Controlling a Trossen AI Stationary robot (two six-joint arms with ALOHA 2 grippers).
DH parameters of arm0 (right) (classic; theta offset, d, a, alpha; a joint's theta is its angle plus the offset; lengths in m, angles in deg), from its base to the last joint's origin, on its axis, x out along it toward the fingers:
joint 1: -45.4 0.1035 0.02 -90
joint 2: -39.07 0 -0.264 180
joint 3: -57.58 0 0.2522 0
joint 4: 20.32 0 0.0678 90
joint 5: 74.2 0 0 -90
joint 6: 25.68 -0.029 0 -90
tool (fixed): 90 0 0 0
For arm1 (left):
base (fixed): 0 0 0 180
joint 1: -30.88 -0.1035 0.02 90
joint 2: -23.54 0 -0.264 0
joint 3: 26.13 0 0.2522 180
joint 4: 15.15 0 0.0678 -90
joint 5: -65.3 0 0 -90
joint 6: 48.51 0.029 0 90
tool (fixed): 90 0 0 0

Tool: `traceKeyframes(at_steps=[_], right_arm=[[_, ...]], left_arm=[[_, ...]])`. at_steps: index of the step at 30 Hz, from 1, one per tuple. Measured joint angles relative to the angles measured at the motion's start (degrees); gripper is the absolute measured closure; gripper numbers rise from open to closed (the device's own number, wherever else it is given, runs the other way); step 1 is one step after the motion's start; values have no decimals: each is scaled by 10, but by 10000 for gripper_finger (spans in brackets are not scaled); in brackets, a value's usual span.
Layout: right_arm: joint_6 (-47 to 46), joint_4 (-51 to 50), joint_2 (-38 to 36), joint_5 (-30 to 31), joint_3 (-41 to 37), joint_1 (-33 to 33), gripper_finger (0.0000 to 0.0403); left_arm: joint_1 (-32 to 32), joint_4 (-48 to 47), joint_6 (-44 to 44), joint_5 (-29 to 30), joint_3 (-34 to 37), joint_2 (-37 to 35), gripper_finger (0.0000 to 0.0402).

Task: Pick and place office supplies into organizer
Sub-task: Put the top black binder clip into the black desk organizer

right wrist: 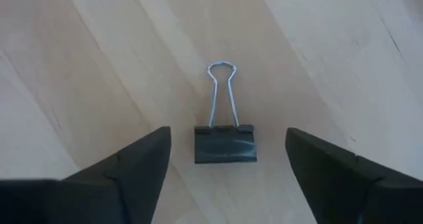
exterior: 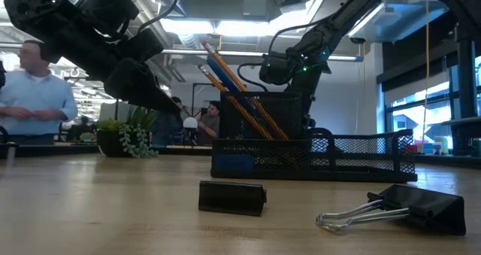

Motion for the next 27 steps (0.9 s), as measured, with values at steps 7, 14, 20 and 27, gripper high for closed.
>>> traceKeyframes(at_steps=[7, 14, 20, 27], right_arm=[[4, 6, 10, 6, 0, 0, 113], [3, 5, 27, 7, 2, 0, 126], [-20, -4, 27, 8, 1, -2, 131], [-28, -14, 28, 9, 2, -2, 131]], left_arm=[[0, 0, 0, 0, 0, 0, 288], [0, 0, 0, 0, 0, 0, 288], [0, 0, 0, 0, 0, 0, 288], [0, 0, 0, 0, 0, 0, 288]])
